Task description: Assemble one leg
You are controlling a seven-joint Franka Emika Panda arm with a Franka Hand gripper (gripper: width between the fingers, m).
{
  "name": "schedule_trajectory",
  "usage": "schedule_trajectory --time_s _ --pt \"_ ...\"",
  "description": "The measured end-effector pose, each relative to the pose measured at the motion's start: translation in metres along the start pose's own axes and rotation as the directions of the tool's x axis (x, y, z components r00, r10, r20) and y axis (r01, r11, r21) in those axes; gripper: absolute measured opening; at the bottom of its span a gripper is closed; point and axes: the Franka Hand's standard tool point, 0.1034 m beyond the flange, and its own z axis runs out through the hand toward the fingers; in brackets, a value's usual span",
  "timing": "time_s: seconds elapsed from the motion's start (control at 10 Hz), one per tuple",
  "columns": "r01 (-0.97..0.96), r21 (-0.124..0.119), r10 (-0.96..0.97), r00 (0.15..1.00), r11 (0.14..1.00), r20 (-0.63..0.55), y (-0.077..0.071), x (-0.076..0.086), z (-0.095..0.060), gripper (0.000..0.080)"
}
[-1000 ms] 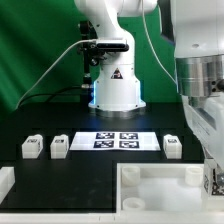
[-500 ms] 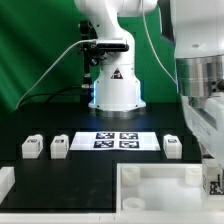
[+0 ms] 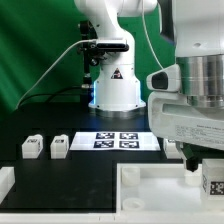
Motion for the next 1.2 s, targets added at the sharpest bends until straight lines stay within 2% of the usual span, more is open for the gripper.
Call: schedule_trajectory --time_s 0.1,0.2,0.4,0.5,0.6,0.7,0.8,0.9,1.0,1.2 --pt "0.259 -0.033 -0.259 0.966 0.965 -0.014 0.0033 0.003 0.0014 0.0649" --pt "0.474 -0.059 -0.476 0.879 0.879 -0.019 0.0028 0.0043 0.0009 0.0649" --pt "0.446 -0.054 -0.448 0.894 0.893 -0.028 0.0008 0.0039 0.0007 0.0649" --pt "0.432 -0.054 -0.434 0.901 0.9 -0.029 0.001 0.0041 0.0006 0.0533" --pt "0.382 -0.051 -0.384 0.923 0.923 -0.032 0.0007 0.0038 0.0007 0.0395" --pt "0.255 -0.043 -0.257 0.966 0.966 -0.036 0.0001 0.003 0.0008 0.0395" --pt "0.173 -0.038 -0.174 0.984 0.984 -0.038 0.0003 0.003 0.001 0.0291" --pt "0.111 -0.035 -0.112 0.993 0.993 -0.039 0.0006 0.0031 0.0011 0.0291" --pt "-0.059 -0.024 0.058 0.998 0.998 -0.04 0.0017 0.004 0.0012 0.0291" --pt "-0.394 0.001 0.394 0.919 0.919 -0.022 0.0045 0.0049 0.0016 0.0291"
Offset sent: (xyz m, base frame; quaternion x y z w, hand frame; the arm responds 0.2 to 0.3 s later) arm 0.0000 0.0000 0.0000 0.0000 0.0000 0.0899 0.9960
